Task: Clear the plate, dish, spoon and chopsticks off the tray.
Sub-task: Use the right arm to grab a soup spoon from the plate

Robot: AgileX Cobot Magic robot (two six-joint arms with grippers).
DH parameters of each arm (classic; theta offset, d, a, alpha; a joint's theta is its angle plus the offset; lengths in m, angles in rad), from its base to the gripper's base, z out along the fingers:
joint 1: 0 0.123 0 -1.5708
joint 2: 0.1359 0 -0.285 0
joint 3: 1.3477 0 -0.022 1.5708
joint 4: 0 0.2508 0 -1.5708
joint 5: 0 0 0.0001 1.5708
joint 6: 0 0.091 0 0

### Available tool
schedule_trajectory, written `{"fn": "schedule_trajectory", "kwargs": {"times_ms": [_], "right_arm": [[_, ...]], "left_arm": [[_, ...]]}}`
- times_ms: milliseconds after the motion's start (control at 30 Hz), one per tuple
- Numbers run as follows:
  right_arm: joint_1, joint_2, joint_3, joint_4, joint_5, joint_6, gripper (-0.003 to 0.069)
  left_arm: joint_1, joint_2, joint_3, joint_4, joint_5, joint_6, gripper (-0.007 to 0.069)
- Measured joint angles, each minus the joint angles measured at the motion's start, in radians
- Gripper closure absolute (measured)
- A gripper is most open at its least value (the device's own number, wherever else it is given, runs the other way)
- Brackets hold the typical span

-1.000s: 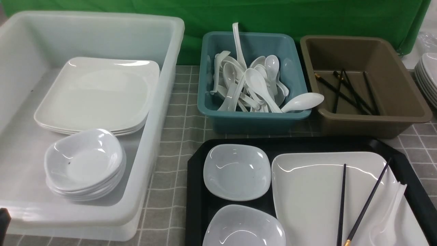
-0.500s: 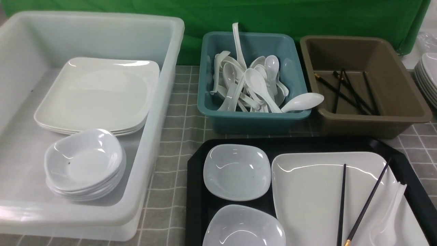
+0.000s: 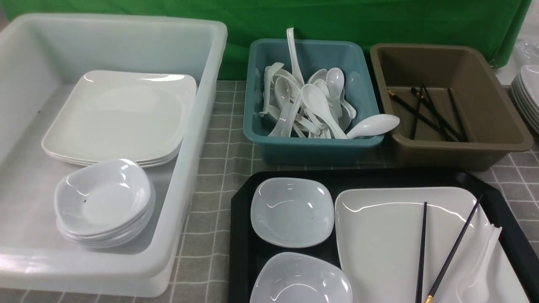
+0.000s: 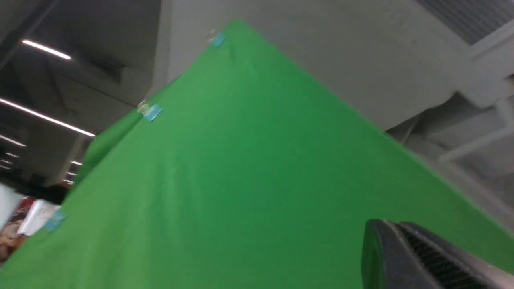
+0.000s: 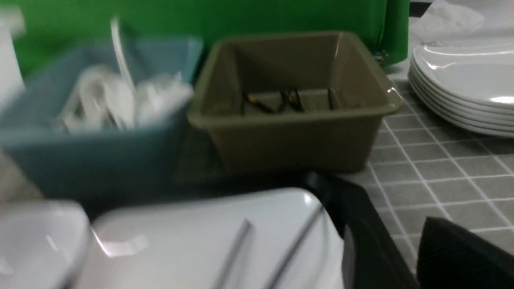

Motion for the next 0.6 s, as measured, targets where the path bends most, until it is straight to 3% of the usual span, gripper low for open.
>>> {"fn": "schedule_trajectory", "kwargs": {"times_ms": [100,200,400,500,600], "right_arm": [[0.0,0.0,0.0,0.028,-0.098,0.287,0.0419],[0.0,0.0,0.0,0.034,-0.114,0.374,0.0419],[0.001,0.0,0.0,0.038,-0.121,0.467,0.0419],[0.028,0.0,-0.01,0.039,-0.079,0.518,0.0419],[0.086,0.0,-0.105,0.039,0.047,0.481,0.0419]], "left_arm": [[0.0,0.035,-0.187,0.036,0.218,-0.007,0.0604],[0.0,0.096,-0.308,0.087,0.4,-0.007,0.0604],[0.0,0.325,-0.563,0.068,0.915,0.053,0.0604],[0.0,0.5,-0.672,-0.018,1.207,0.233,0.0604],[0.0,0.639,-0.703,-0.106,1.358,0.327,0.0604]]}}
